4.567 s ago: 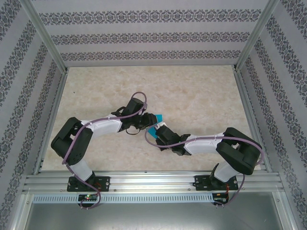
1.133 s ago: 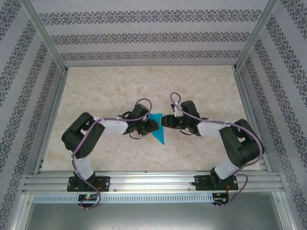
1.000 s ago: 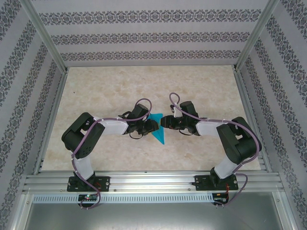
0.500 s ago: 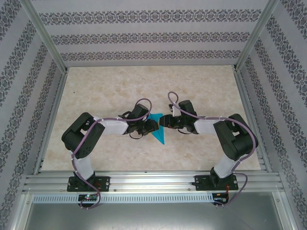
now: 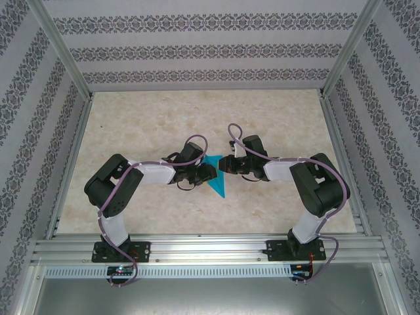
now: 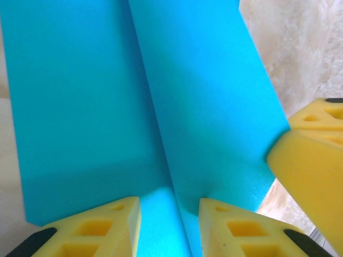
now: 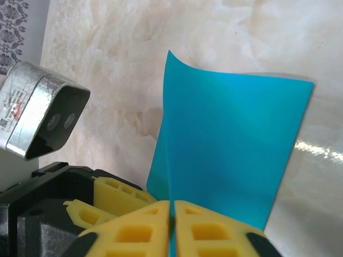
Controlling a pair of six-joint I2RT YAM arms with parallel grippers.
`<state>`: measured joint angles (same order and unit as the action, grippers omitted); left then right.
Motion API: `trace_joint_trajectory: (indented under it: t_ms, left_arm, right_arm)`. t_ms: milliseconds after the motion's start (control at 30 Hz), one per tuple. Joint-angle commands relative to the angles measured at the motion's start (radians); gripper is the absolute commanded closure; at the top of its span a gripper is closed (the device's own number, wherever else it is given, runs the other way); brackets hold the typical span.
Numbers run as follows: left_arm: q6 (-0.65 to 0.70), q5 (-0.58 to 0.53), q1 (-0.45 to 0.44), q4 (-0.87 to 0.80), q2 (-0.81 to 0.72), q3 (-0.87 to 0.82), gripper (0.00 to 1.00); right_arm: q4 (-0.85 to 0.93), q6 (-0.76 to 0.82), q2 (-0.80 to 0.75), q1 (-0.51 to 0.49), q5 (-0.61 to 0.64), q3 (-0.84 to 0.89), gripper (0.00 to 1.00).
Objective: Fold a paper plane with a square sheet of paper (fold left side to right side)
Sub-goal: Fourth fold the wing at the center of the table.
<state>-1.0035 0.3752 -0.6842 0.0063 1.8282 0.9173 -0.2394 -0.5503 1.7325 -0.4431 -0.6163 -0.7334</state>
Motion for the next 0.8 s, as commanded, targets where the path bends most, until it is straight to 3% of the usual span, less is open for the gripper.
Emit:
trace_joint_trajectory:
  t_ms: [0,167,767]
  left_arm:
    - [0.020,-0.023,-0.014,-0.031,0.012,0.015,0.65]
    - [0.021,-0.022,-0.014,-0.029,0.008,0.009,0.65]
    - [0.021,-0.028,-0.014,-0.032,0.003,0.002,0.65]
  right_arm:
    - [-0.014,0.013,0.016,0.000,-0.019,-0.026,0.94]
    - [0.010,0.024,0.021,0.001,-0.005,-0.034,0.99]
    - [0.048,0.032,0.044,0.031,0.029,-0.040,0.99]
